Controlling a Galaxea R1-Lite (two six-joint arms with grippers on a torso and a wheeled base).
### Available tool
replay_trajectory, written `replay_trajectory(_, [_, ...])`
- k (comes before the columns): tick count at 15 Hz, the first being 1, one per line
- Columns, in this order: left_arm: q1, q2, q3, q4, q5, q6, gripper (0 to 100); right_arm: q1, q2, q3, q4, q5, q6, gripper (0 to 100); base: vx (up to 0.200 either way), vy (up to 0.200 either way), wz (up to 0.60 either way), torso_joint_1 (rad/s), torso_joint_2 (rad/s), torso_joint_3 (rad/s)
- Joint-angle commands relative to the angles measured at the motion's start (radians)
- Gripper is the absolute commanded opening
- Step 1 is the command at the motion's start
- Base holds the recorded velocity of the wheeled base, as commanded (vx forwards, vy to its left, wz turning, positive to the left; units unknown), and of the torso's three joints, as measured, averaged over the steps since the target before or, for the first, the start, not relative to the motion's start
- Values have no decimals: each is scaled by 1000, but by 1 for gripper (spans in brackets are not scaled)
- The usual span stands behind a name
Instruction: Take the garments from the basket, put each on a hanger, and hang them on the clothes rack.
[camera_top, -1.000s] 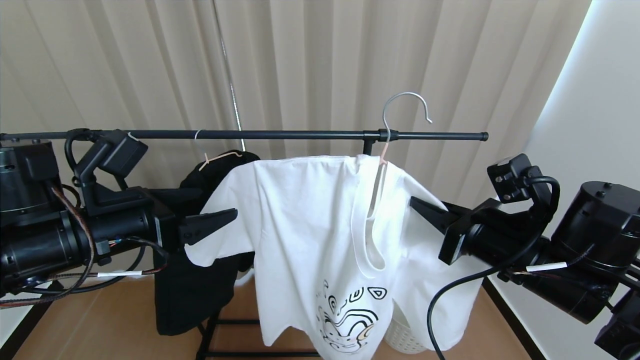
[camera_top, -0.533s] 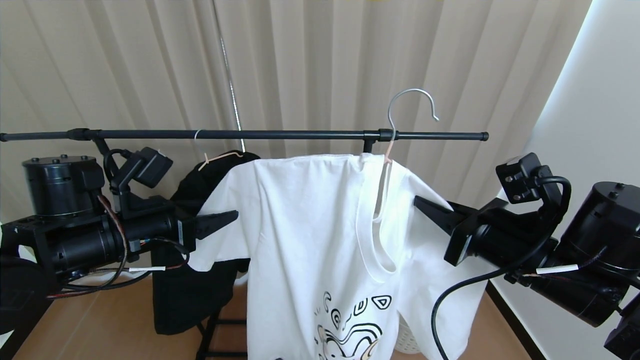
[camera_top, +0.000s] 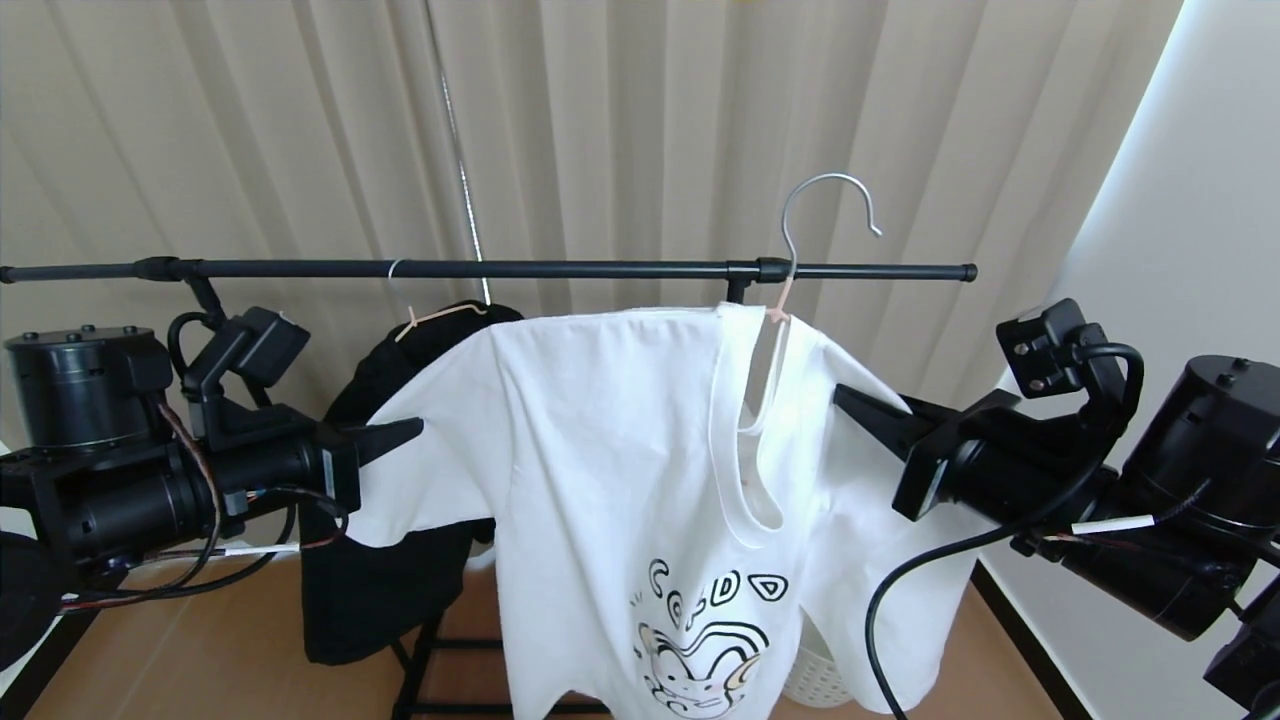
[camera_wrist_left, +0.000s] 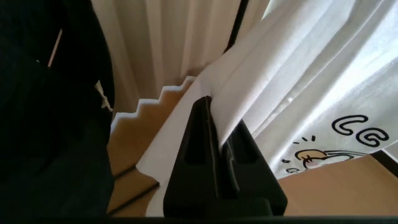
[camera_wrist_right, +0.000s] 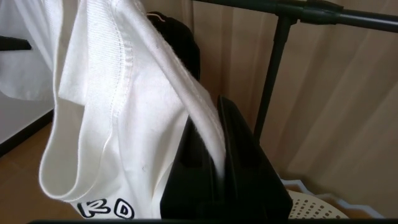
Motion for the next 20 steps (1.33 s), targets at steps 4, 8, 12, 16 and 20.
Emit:
replay_trajectory(4, [39,-4,15,0,2,0,0,-10,-4,-1,-2,3,1,0,0,0,0,0,0,0])
replay_trajectory(8, [80,-3,35,0,2,-2,0,-10,-7,-1,-2,3,1,0,0,0,0,0,0,0])
replay_trajectory(12, [103,5,38,0,2,-3,0,-21,-7,-3,-2,3,3,0,0,0,0,0,0,0])
replay_trajectory(16, [140,20,47,0,0,-23,0,-27,-16,-4,-2,3,3,0,0,0,0,0,0,0])
replay_trajectory(20, [152,19,64,-2,0,-20,0,-28,-16,-7,0,3,3,0,0,0,0,0,0,0])
